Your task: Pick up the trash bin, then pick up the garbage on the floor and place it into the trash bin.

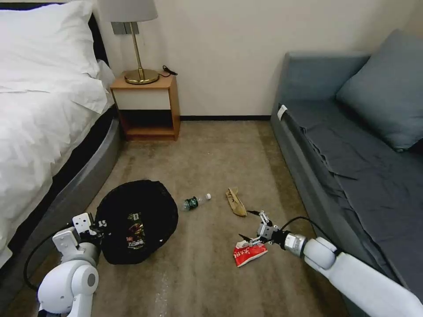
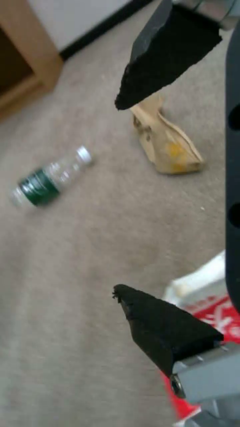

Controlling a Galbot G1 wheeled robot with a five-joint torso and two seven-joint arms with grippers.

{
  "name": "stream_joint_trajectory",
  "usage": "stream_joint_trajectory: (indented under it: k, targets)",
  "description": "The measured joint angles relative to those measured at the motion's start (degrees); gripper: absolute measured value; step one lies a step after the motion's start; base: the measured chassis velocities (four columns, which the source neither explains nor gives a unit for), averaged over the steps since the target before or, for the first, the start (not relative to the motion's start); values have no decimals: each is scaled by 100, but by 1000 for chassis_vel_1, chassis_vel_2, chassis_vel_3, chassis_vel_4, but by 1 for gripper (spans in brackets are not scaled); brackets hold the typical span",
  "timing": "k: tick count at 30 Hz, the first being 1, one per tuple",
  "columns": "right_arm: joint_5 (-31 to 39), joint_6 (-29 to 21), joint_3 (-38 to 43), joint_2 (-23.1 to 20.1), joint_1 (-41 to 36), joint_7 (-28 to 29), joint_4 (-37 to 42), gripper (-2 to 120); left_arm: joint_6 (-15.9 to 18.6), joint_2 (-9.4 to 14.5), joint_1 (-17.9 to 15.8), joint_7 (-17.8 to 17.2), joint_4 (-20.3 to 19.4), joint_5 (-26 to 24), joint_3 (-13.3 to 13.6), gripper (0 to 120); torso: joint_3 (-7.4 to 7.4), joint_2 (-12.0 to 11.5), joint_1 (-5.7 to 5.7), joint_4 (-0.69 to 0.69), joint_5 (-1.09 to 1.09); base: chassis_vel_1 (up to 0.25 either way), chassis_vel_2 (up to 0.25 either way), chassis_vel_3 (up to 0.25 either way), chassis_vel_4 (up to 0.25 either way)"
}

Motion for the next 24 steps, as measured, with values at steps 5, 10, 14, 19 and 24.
stream_joint_trajectory:
  k: [5, 10, 14, 19, 24]
  targets:
    - [2, 419, -766, -571, 964, -987, -1117, 100, -28, -11, 22, 12, 41, -3, -9, 3, 0, 0, 0, 2, -1, 0, 0, 0, 0]
    - [-75, 837, -1850, -728, 1787, -1660, -2067, 99, -44, -33, 40, 15, 57, 15, -9, 3, -1, 0, 0, 2, -5, 0, 0, 0, 0]
    - [-287, 1204, -2896, -629, 2670, -1917, -3090, 99, -51, -43, 76, 16, 52, 38, -4, 3, -1, 0, 0, 4, -2, 0, 0, 0, 0]
    - [-586, 1460, -3720, -419, 3422, -2195, -4088, 92, -94, -92, 121, 16, 55, 61, -18, 3, 0, 0, 0, 2, -4, 0, 0, 0, 0]
    - [-910, 1712, -4115, -83, 3746, -2303, -4951, 75, -146, -114, 192, 30, 62, 64, -43, 3, 0, 0, 0, 2, -2, 0, 0, 0, 0]
